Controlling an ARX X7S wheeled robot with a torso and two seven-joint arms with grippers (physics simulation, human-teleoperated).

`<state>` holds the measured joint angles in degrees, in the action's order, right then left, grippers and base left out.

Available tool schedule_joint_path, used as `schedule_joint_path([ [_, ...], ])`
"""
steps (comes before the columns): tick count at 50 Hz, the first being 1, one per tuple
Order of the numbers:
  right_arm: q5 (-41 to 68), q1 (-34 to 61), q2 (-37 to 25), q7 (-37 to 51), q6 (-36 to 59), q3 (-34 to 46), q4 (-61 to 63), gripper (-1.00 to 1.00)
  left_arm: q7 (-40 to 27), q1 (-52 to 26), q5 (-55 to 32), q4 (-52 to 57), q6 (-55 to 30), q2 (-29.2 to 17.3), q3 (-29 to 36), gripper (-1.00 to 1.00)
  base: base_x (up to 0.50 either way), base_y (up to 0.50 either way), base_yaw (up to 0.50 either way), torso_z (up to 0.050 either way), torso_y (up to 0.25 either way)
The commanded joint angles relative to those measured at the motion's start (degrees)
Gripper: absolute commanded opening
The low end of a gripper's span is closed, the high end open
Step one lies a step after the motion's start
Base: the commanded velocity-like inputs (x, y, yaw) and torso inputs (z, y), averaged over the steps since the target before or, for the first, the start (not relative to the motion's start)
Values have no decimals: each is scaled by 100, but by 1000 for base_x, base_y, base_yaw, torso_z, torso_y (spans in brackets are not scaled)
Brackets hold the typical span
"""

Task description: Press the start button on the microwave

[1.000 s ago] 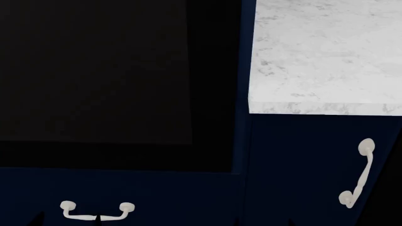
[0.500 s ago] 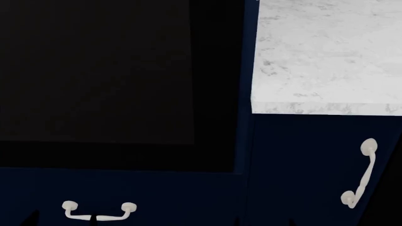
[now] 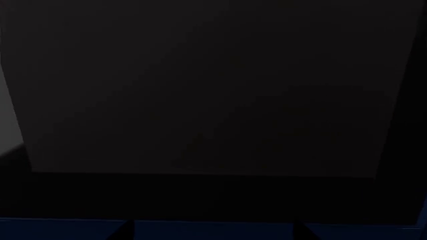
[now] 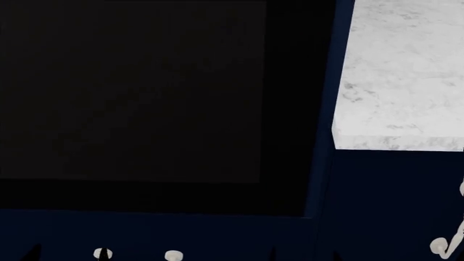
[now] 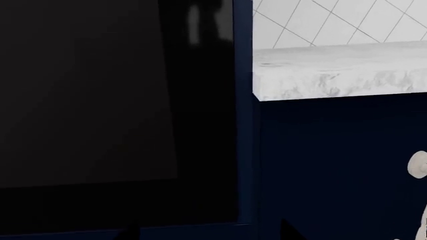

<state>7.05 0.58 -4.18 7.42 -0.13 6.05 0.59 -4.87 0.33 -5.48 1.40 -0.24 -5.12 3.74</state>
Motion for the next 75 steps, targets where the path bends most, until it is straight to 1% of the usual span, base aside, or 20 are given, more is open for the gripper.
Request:
schedule_joint_path([
  [1, 181, 13, -67, 21, -59, 79, -21, 100, -99, -8, -87, 15, -35, -66, 84, 100, 398, 0, 0, 0, 0],
  [16, 357, -6, -168, -3, -190, 221, 77, 100, -177, -22, -213, 134, -145, -156, 183, 100, 408, 0, 0, 0, 0],
  [38, 491, -76, -255, 107, -552, 303, 71, 100, -290, -64, -310, -13, -39, -238, 284, 100, 82, 0, 0, 0, 0],
  [41, 492, -176, -299, 132, -599, 313, 237, 100, -312, -53, -327, 46, -83, -250, 302, 100, 0, 0, 0, 0, 0],
  [46, 449, -444, -490, 279, -471, 306, 1569, 100, -345, -54, -352, 52, -89, -276, 308, 100, 0, 0, 0, 0, 0],
  [48, 342, -438, -616, 415, -51, 319, 2311, 100, -350, -59, -367, 46, -81, -283, 312, 100, 0, 0, 0, 0, 0],
  [49, 332, -427, -642, 443, 38, 318, 2449, 100, -355, -58, -378, 60, -93, -287, 314, 100, 0, 0, 0, 0, 0],
  [51, 208, -303, -761, 554, 538, 340, 3077, 100, -362, -57, -382, 78, -103, -297, 328, 100, 0, 0, 0, 0, 0],
  [52, 359, -269, -862, 401, 625, 395, 3339, 100, -361, -62, -387, 74, -100, -302, 335, 100, 0, 0, 0, 0, 0],
  [53, 156, -105, -899, 585, 1136, 404, 3610, 100, -367, -60, -391, 99, -119, -308, 343, 100, 0, 0, 0, 0, 0],
  [56, 283, 315, -1019, 592, 1900, 391, 4264, 100, -369, -59, -395, 103, -120, -323, 368, 100, 0, 0, 0, 0, 0],
  [59, 219, 981, -1133, 763, 3155, 431, 4900, 100, -376, -71, -408, 121, -126, -342, 378, 100, 0, 0, 0, 0, 0],
  [62, 548, 1798, -1196, 643, 4220, 405, 5373, 100, -385, -58, -417, 150, -126, -366, 385, 100, 0, 0, 0, 0, 0],
  [63, 597, 1952, -1166, 679, 4428, 381, 5468, 100, -389, -54, -420, 157, -131, -371, 391, 100, 0, 0, 0, 0, 0],
  [66, 1061, 3048, -1080, 603, 5580, 241, 5789, 100, -387, -63, -440, 139, -112, -386, 393, 100, 0, 0, 0, 0, 0],
  [69, 1549, 3981, -864, 687, 6506, -108, 5921, 100, -398, -58, -445, 108, -74, -393, 402, 100, 0, 0, 0, 0, 0],
  [70, 1769, 4413, -727, 748, 7016, -262, 5913, 100, -402, -54, -448, 93, -61, -390, 405, 100, 0, 0, 0, 0, 0],
  [73, 2198, 5373, -543, 781, 7794, -530, 5892, 100, -390, -66, -448, -22, 31, -381, 430, 100, 0, 0, 0, 0, 0],
  [74, 2199, 5694, -617, 861, 8015, -392, 5862, 100, -393, -64, -458, -25, 32, -383, 430, 100, 0, 0, 0, 0, 0],
  [75, 2277, 6005, -512, 859, 8230, -490, 5792, 100, -397, -58, -466, -6, 20, -388, 433, 100, 0, 0, 0, 0, 0],
])
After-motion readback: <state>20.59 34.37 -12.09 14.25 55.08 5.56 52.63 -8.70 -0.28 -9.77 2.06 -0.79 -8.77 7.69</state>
